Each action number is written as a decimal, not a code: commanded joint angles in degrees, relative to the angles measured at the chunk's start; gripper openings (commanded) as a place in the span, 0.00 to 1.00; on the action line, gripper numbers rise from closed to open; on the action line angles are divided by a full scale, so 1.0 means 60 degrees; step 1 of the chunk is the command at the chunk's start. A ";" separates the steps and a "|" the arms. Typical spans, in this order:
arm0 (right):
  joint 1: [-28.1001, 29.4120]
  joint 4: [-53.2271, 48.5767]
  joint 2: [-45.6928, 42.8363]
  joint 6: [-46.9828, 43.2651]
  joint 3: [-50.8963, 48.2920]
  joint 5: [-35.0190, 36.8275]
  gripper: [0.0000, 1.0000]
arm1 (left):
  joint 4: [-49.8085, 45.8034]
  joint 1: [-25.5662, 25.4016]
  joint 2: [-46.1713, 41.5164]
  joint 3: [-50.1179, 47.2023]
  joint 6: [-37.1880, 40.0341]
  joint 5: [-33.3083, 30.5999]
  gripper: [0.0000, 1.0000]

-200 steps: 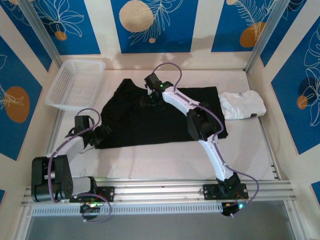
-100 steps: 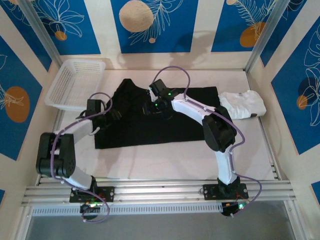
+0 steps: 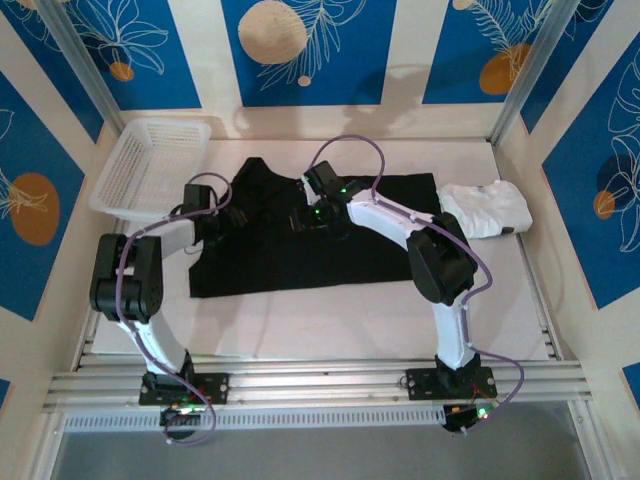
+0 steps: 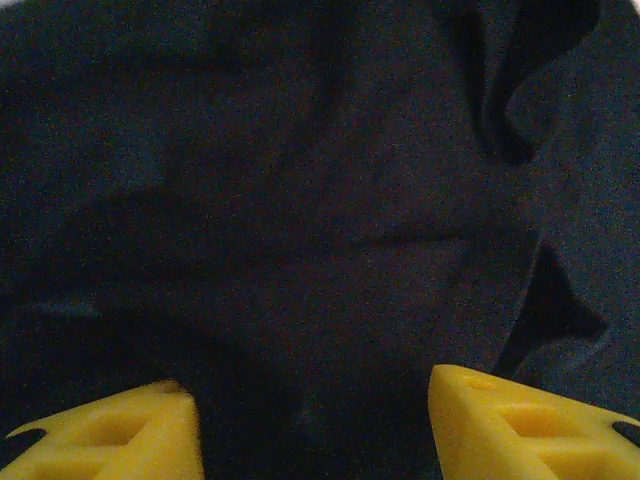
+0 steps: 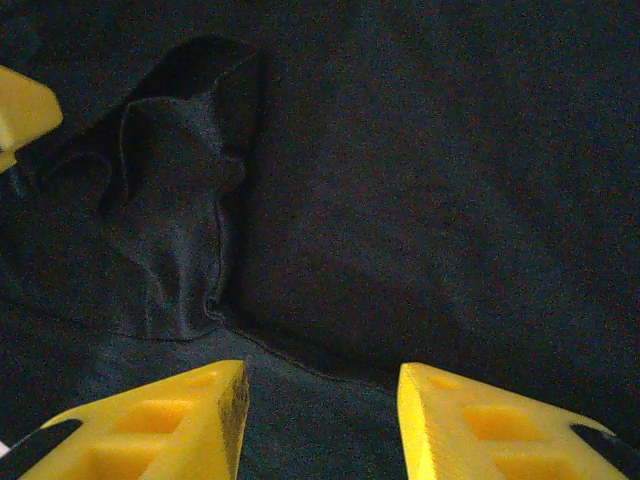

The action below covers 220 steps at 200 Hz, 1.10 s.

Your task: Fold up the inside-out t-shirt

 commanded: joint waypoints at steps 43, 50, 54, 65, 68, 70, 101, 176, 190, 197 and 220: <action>-0.0178 0.0037 -0.0783 -0.0124 -0.0555 0.0221 0.45 | 0.0439 0.0625 0.1070 0.1678 -0.0825 -0.0116 0.55; -0.0222 0.0067 -0.0912 -0.0125 -0.0688 0.0260 0.45 | 0.0478 0.0745 0.1043 0.1735 -0.0939 -0.0118 0.55; -0.0259 0.0079 -0.0979 -0.0123 -0.0786 0.0294 0.45 | 0.0502 0.0803 0.1017 0.1731 -0.0999 -0.0115 0.55; -0.0362 0.0126 -0.1208 -0.0099 -0.1026 0.0349 0.45 | 0.0556 0.0923 0.0907 0.1696 -0.1113 -0.0148 0.55; -0.0396 0.0151 -0.1272 -0.0096 -0.1106 0.0363 0.45 | 0.0566 0.0941 0.0872 0.1663 -0.1128 -0.0145 0.55; -0.0413 0.0173 -0.1310 -0.0096 -0.1172 0.0357 0.45 | 0.0569 0.0956 0.0841 0.1664 -0.1131 -0.0144 0.55; -0.0706 0.0350 -0.1911 -0.0062 -0.1922 0.0496 0.46 | 0.0878 0.0856 0.0236 0.1047 -0.0938 0.0138 0.56; 0.0049 0.0787 0.0234 0.0747 0.0422 -0.0739 0.49 | -0.0870 0.0316 0.0680 0.1971 0.1294 -0.0821 0.55; 0.0154 0.0618 0.1022 0.1237 0.1434 -0.0670 0.48 | -0.1552 0.0316 0.1100 0.2656 0.1661 -0.0891 0.55; 0.0155 0.0466 0.1414 0.1493 0.1975 -0.0711 0.48 | -0.1893 0.0319 0.1307 0.2969 0.1826 -0.0935 0.55; 0.0162 -0.0132 0.2661 0.2076 0.3629 -0.0882 0.48 | -0.2599 0.0310 0.1883 0.3752 0.2160 -0.0800 0.54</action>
